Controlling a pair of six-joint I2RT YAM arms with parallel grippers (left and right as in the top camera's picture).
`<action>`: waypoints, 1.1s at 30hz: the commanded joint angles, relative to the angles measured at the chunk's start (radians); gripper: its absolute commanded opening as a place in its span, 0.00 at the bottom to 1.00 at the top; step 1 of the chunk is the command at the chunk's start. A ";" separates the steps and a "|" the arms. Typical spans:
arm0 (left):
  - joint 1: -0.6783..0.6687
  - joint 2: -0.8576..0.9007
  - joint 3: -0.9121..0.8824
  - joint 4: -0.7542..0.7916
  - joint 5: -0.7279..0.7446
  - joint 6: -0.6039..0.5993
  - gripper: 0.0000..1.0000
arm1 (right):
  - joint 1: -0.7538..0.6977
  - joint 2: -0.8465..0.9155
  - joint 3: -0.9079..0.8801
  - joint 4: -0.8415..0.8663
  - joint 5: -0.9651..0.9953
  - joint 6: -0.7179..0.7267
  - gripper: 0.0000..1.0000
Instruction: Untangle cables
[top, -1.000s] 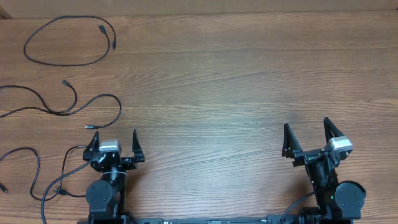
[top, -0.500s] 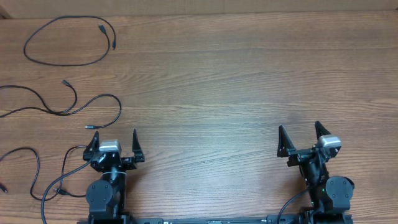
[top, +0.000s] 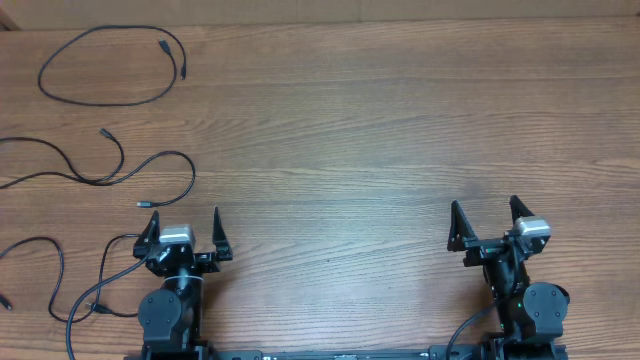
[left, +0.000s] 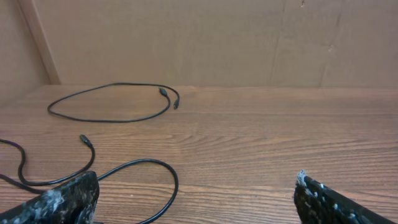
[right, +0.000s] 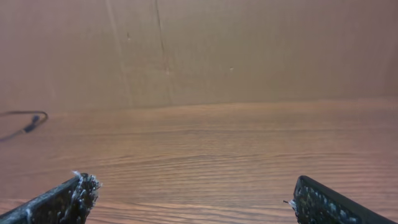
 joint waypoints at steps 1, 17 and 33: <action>-0.008 -0.008 -0.003 0.001 0.005 0.019 1.00 | 0.003 -0.009 -0.010 0.001 0.013 -0.094 1.00; -0.008 -0.008 -0.003 0.001 0.005 0.019 1.00 | 0.003 -0.009 -0.010 0.000 0.021 -0.104 1.00; -0.008 -0.008 -0.003 0.001 0.005 0.019 1.00 | 0.003 -0.009 -0.010 0.002 0.020 -0.105 1.00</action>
